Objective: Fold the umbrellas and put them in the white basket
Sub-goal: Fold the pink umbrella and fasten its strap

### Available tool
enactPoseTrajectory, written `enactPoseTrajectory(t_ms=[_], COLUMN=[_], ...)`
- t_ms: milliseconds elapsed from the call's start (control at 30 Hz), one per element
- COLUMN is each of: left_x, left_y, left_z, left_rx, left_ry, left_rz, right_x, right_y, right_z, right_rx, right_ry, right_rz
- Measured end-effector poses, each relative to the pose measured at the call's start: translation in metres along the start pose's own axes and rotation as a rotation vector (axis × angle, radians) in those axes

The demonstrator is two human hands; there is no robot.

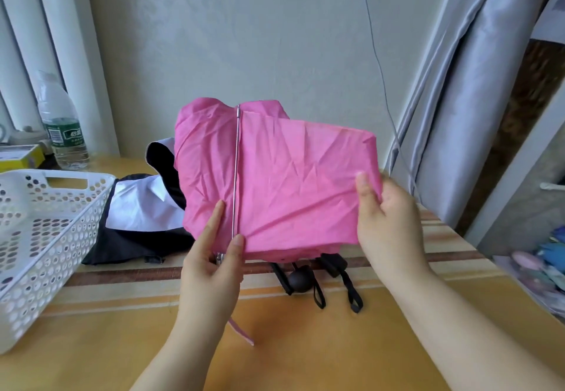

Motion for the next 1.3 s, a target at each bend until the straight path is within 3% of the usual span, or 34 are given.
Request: enactPoseTrajectory(t_ms=[33,100,167,267,333,367,433,467,533,600,633,733,933,1067,1200,1233,1300], left_x=[-0.002,-0.004,-0.005,-0.004,-0.004,-0.004,-0.005,-0.004,-0.004,-0.001,0.001,0.011,0.021,0.031,0.023,0.017,0.002], left_y=[0.001,0.008,0.018,0.023,0.018,0.015,0.009,0.007,0.007,0.012,0.014,0.018,0.023,0.026,0.018,0.017,0.028], left_z=[0.001,-0.001,-0.003,-0.006,-0.005,-0.004,-0.001,-0.001,-0.003,-0.006,-0.009,-0.014,-0.017,-0.023,-0.028,-0.026,-0.023], left_rx=[-0.014,-0.06,-0.124,-0.151,-0.118,-0.096,-0.063,-0.051,-0.037,-0.053,-0.061,-0.086,-0.154,-0.143,-0.019,-0.024,-0.19], left_ry=[-0.033,-0.106,-0.157,-0.186,-0.178,-0.172,-0.147,-0.128,-0.094,-0.035,0.005,0.106,0.12,0.116,-0.03,-0.101,-0.248], left_rz=[-0.07,-0.237,-0.365,-0.372,-0.318,-0.284,-0.2,-0.156,-0.092,-0.024,0.019,0.095,0.149,0.114,0.191,0.202,0.175], right_x=[-0.012,-0.003,0.03,0.078,0.076,0.059,-0.011,-0.051,-0.094,-0.086,-0.072,-0.038,-0.001,0.012,0.014,0.016,0.019], right_y=[-0.007,-0.012,-0.006,0.014,0.014,0.006,-0.001,0.008,0.05,0.096,0.108,0.114,0.096,0.088,0.074,0.07,0.066], right_z=[0.0,0.005,0.01,0.007,0.001,0.001,-0.009,-0.022,-0.046,-0.055,-0.051,-0.034,-0.022,-0.018,-0.01,-0.005,0.001], right_rx=[0.063,0.101,0.085,-0.091,-0.132,-0.059,0.089,0.065,-0.195,-0.467,-0.516,-0.434,-0.219,-0.141,-0.082,-0.065,-0.065], right_ry=[-0.13,-0.154,0.028,0.347,0.417,0.327,-0.064,-0.241,-0.404,-0.265,-0.154,0.127,0.403,0.389,0.375,0.374,0.374], right_rz=[-0.046,-0.088,-0.123,-0.222,-0.285,-0.3,-0.215,-0.143,-0.194,-0.399,-0.489,-0.407,0.084,0.176,0.201,0.213,0.225])
Point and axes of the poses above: each hand's wrist, its own z-axis towards the middle knuckle, its own y-axis out of the palm, x = y × z, the point moved 9 cm from there along z, towards the middle knuckle, and after that the axes turned 11 degrees about z, right-handed, at the moved point
